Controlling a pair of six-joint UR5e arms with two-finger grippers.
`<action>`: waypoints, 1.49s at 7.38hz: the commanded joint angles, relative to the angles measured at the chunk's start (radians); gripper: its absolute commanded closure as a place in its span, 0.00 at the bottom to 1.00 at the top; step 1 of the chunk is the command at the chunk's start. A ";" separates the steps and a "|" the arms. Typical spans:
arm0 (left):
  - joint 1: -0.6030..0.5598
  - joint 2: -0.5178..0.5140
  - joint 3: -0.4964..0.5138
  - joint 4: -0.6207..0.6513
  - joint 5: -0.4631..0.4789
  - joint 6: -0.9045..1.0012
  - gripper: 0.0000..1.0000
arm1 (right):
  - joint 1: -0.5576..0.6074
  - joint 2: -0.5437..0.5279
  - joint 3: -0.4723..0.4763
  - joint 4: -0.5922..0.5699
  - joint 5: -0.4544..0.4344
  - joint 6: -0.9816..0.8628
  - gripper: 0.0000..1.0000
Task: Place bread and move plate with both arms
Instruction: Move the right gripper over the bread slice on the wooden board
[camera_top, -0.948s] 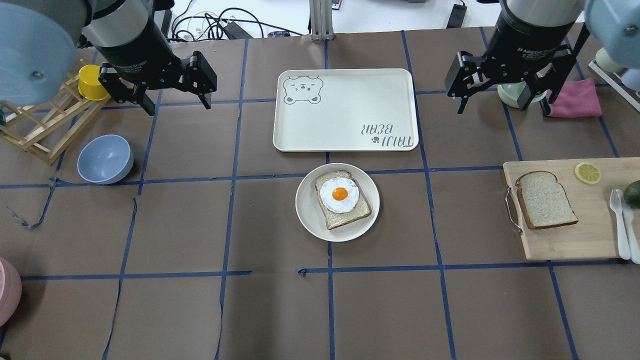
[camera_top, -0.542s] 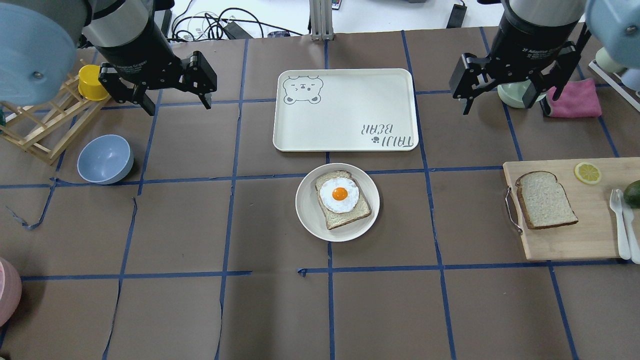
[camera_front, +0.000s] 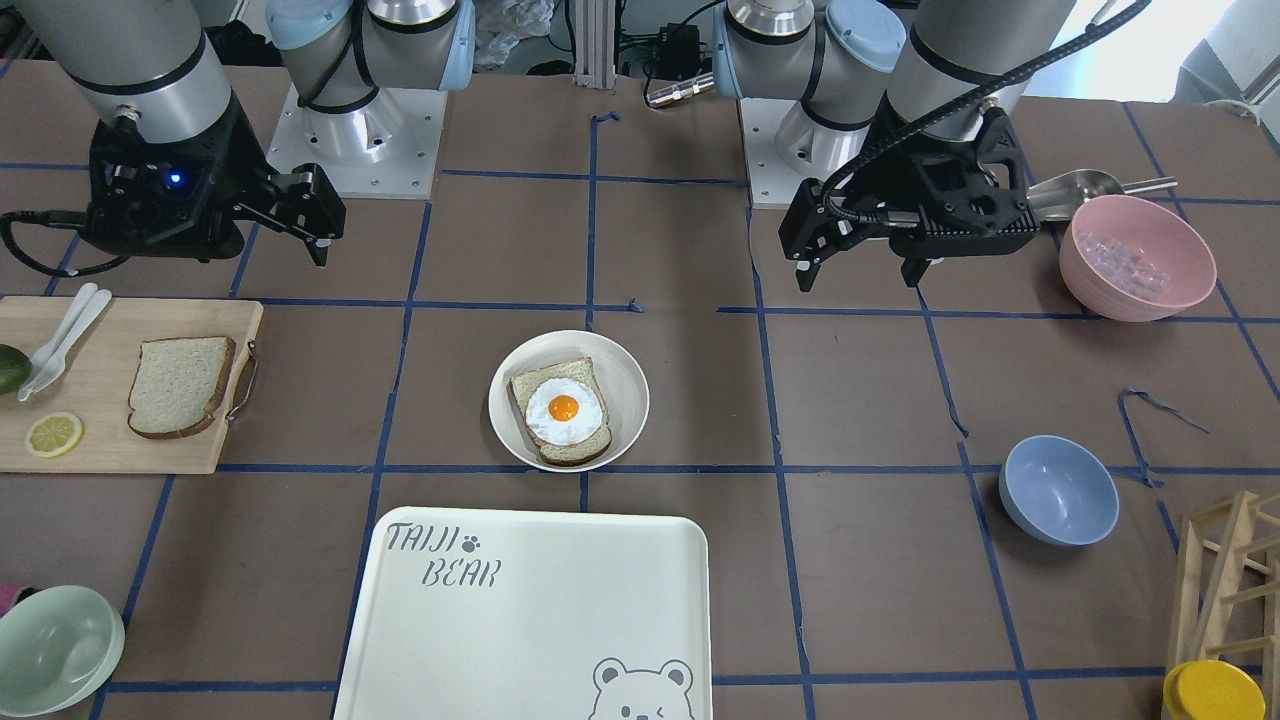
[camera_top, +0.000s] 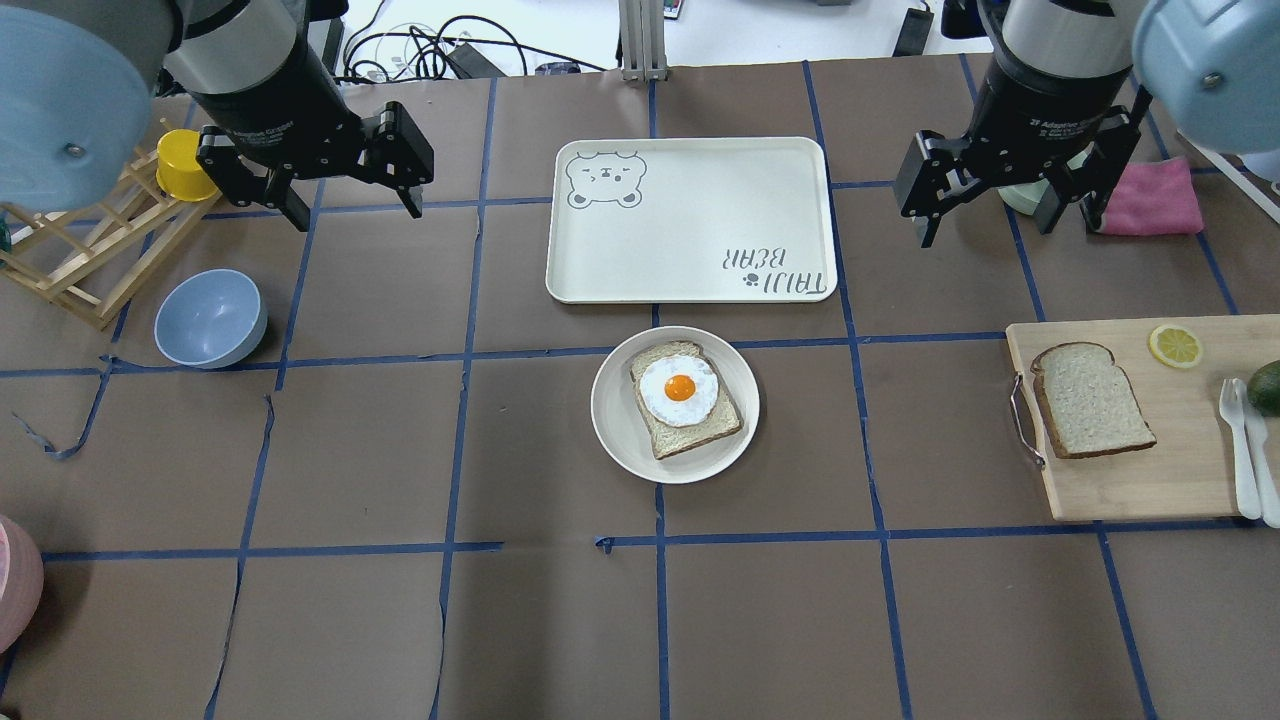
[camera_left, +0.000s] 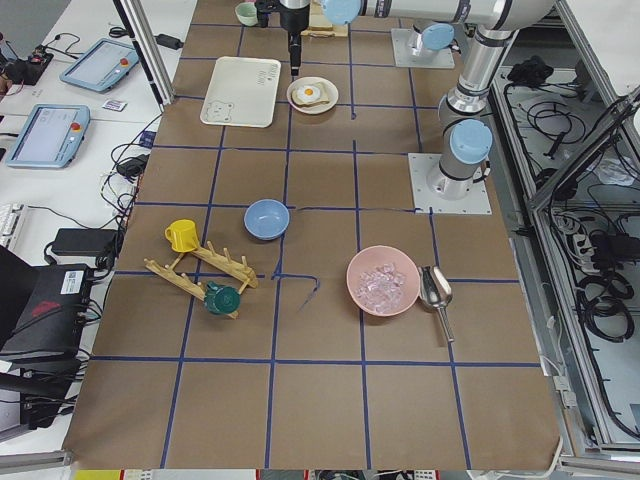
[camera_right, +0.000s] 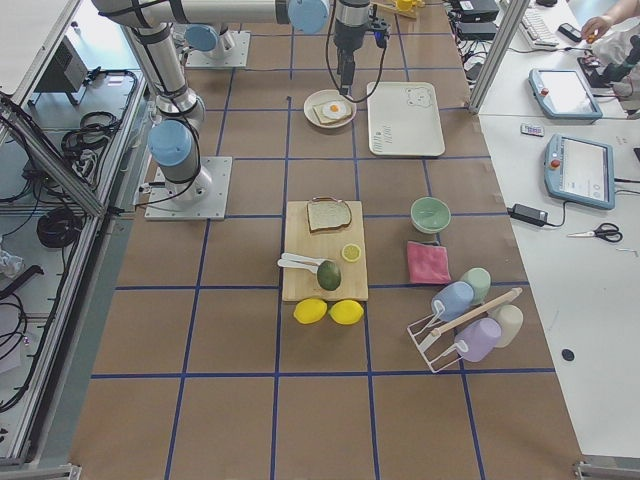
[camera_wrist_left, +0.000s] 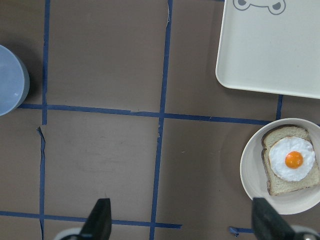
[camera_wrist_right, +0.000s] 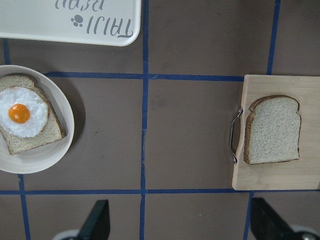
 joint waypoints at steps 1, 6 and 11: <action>0.000 0.003 0.000 0.000 -0.001 0.003 0.00 | -0.010 0.035 0.023 0.000 0.000 0.004 0.00; -0.001 0.002 -0.002 0.000 -0.001 -0.001 0.00 | -0.147 0.126 0.149 -0.204 -0.048 -0.002 0.08; -0.001 0.008 -0.002 -0.002 0.000 0.000 0.00 | -0.279 0.219 0.319 -0.481 -0.096 -0.105 0.23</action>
